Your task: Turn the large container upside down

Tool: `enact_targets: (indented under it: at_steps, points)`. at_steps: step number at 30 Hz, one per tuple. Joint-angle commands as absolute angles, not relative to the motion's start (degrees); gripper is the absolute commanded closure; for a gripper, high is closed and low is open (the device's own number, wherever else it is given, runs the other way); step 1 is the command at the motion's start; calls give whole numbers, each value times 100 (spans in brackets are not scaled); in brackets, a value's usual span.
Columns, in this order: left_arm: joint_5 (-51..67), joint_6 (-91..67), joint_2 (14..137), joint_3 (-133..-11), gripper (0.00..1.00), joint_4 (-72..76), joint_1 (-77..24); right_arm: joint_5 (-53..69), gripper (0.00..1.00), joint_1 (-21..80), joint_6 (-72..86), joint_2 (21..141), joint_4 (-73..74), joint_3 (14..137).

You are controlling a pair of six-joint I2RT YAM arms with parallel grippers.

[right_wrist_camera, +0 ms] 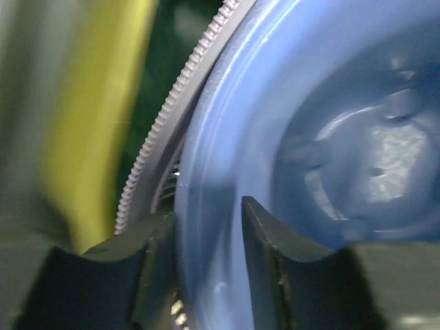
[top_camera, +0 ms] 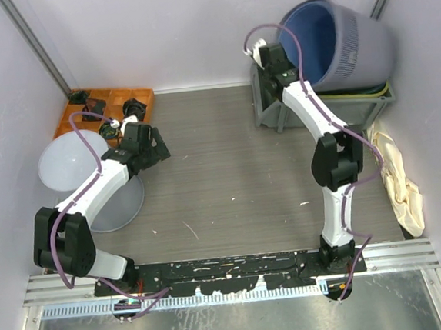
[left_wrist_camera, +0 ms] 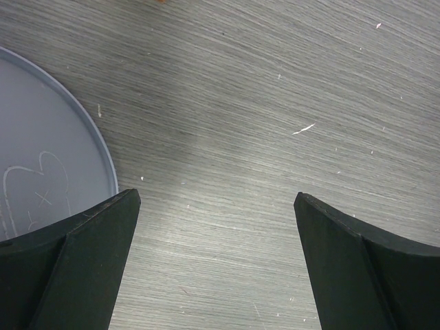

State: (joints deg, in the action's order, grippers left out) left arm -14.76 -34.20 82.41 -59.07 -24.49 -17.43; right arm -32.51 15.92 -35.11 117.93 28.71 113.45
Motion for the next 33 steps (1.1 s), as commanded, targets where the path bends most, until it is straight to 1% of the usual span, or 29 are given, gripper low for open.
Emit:
enact_targets:
  at_steps: [1, 4, 8, 9, 14, 17, 20, 22, 23, 25, 26, 27, 28, 29, 30, 31, 33]
  points:
    - [-1520, -3542, 8237, -6144, 2, -2360, -1699, -5726, 60, 14, -4330, 13068, 3524, 10491]
    - [-1531, -3542, 8214, -6143, 2, -2372, -1699, -5668, 67, 0, -4352, 13083, 3469, 10498]
    - [-1572, -3533, 8199, -6164, 2, -2389, -1702, -5625, 96, 9, -4490, 12880, 3226, 10490]
    - [-1573, -3533, 8196, -6164, 2, -2384, -1697, -5618, 99, 13, -4538, 12814, 3141, 10484]
    - [-1571, -3581, 8216, -6146, 2, -2358, -1705, -5543, 99, 192, -4920, 12180, 2605, 10215]
    - [-1599, -3618, 8209, -6116, 2, -2345, -1703, -5466, 99, 482, -5166, 11633, 2181, 10001]
    - [-1583, -3655, 8180, -6077, 2, -2306, -1700, -5150, 99, 868, -5116, 11059, 2151, 10030]
    - [-1546, -3648, 8182, -6065, 2, -2286, -1702, -4450, 99, 1078, -4709, 10692, 2598, 10381]
    - [-1534, -3641, 8177, -6072, 2, -2293, -1704, -4050, 99, 1141, -4439, 10585, 3060, 10711]
    - [-1503, -3624, 8156, -6065, 1, -2274, -1701, -3181, 99, 1181, -3722, 10606, 4149, 11701]
    - [-1489, -3615, 8142, -6065, 6, -2264, -1699, -2774, 99, 1175, -3457, 10707, 4720, 12311]
    - [-1481, -3606, 8129, -6064, 13, -2253, -1700, -2439, 99, 1130, -3218, 10818, 5151, 12856]
    - [-1477, -3604, 8116, -6071, 25, -2250, -1698, -2230, 99, 1114, -3047, 10915, 5421, 13241]
    - [-1471, -3604, 8114, -6085, 31, -2254, -1704, -2094, 100, 1109, -2920, 10953, 5529, 13476]
    - [-1464, -3599, 8110, -6104, 41, -2269, -1698, -1956, 100, 1108, -2848, 10929, 5554, 13582]
    - [-1452, -3591, 8111, -6124, 48, -2279, -1702, -1858, 100, 1099, -2795, 10876, 5503, 13590]
    - [-1448, -3571, 8088, -6166, 58, -2331, -1700, -1638, 100, 1079, -2761, 10745, 5455, 13597]
